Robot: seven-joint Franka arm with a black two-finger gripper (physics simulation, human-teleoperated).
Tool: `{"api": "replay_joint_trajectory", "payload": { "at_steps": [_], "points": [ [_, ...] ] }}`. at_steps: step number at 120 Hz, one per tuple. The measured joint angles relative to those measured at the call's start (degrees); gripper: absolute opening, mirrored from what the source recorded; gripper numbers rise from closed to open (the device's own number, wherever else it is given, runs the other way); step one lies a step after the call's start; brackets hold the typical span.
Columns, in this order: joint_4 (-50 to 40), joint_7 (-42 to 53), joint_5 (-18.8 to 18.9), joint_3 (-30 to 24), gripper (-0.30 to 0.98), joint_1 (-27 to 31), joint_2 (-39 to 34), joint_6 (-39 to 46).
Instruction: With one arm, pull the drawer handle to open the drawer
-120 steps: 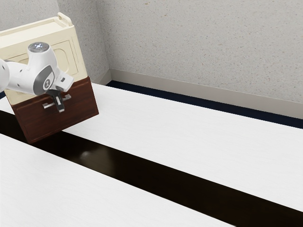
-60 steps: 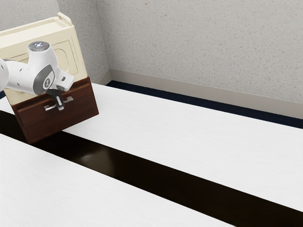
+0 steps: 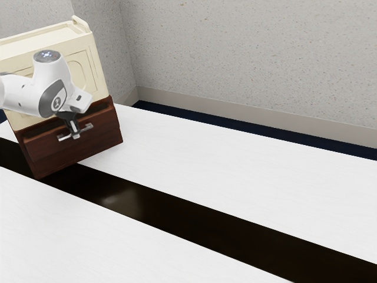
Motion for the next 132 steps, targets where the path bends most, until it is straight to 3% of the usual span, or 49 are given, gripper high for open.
{"api": "replay_joint_trajectory", "payload": {
  "at_steps": [132],
  "points": [
    [-11.2, -4.7, 0.2, -6.4, -0.1, 0.0, -9.7, -1.5]
  ]
}}
